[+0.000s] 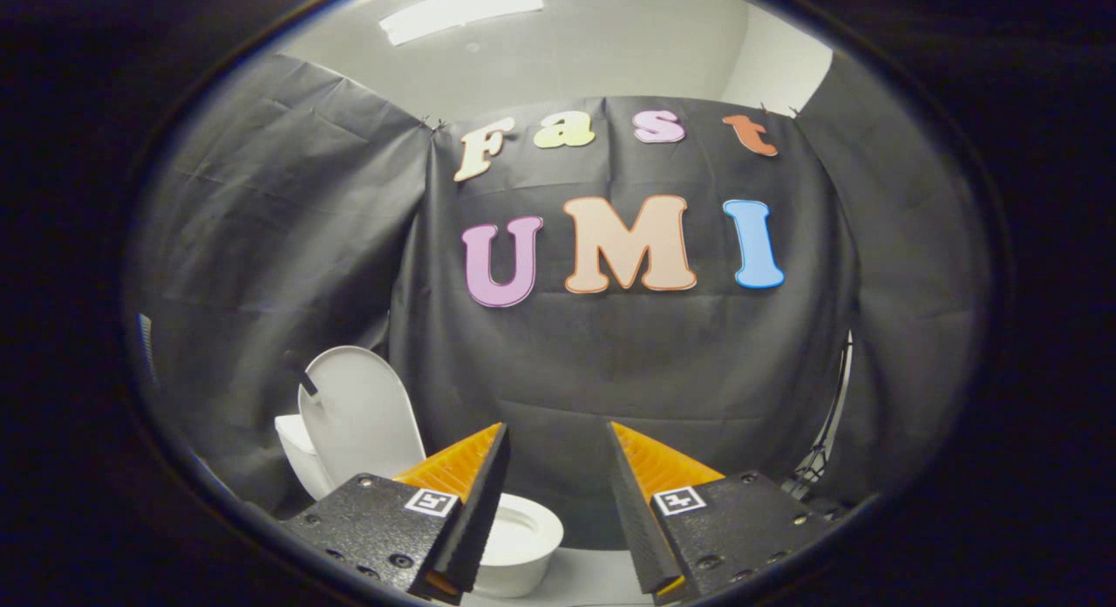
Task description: Open the toilet lid.
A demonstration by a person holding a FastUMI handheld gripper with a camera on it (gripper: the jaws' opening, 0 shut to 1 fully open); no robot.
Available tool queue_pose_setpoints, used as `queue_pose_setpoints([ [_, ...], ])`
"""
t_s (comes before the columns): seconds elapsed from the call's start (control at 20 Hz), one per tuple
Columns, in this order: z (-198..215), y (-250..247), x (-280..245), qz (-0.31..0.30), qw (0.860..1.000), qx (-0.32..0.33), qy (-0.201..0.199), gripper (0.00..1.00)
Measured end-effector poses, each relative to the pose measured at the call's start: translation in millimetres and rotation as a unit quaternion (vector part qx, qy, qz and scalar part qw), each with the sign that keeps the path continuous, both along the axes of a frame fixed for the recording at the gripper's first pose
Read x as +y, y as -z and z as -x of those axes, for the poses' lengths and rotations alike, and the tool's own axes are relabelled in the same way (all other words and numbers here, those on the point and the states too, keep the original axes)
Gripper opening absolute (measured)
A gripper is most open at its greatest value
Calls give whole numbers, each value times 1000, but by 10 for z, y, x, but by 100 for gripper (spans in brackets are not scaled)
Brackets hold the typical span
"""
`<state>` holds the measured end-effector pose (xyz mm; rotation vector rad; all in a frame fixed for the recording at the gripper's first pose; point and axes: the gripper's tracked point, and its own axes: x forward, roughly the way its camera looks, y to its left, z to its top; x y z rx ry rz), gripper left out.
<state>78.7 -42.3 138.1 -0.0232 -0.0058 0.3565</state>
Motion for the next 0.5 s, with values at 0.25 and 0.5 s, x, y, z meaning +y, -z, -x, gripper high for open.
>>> queue_pose_setpoints([
  [0.25,3,218,-348,-34,999,3,20,67],
  [0.5,14,550,-760,-57,997,25,46,67],
])
